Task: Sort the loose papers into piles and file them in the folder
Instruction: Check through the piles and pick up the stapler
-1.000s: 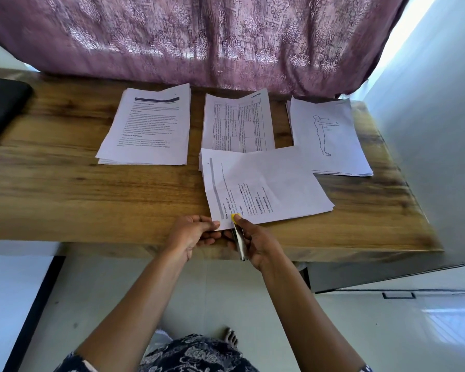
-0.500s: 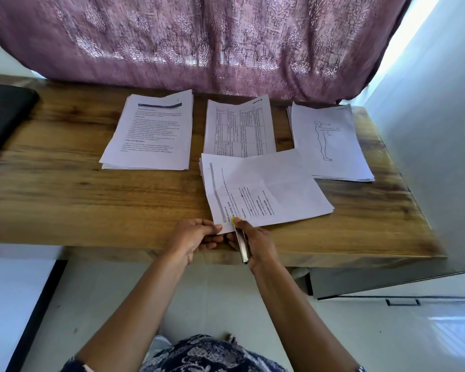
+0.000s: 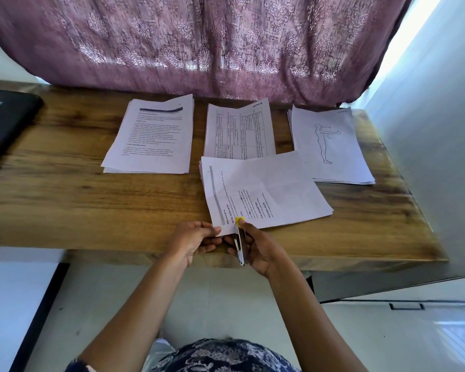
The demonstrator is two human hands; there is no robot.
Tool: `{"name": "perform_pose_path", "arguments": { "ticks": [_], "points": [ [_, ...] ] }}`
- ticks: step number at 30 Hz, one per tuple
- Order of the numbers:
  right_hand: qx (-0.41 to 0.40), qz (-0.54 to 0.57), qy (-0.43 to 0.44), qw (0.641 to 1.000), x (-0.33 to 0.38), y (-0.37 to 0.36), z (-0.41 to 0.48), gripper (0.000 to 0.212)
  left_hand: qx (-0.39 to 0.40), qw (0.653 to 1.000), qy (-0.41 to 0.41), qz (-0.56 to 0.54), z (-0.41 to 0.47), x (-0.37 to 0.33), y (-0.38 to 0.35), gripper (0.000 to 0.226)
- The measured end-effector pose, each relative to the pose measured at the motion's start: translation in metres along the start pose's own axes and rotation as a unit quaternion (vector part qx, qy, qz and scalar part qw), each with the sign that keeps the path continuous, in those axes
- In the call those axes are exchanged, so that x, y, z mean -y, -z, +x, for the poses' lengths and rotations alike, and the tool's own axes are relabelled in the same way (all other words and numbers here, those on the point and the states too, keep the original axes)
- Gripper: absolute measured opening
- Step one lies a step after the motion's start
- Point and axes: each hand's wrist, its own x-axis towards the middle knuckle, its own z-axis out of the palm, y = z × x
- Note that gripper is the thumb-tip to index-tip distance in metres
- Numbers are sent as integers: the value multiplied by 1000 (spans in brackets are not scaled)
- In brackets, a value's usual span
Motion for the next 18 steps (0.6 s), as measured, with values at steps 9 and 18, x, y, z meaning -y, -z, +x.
{"name": "perform_pose_path", "arguments": {
  "ticks": [9, 18],
  "points": [
    [-22, -102, 0, 995, 4, 32, -11, 31, -9, 999, -3, -35, 0, -1, -5, 10],
    [-226, -252, 167, 926, 67, 108, -31, 33, -19, 991, -19, -134, 2, 6, -36, 23]
  ]
}}
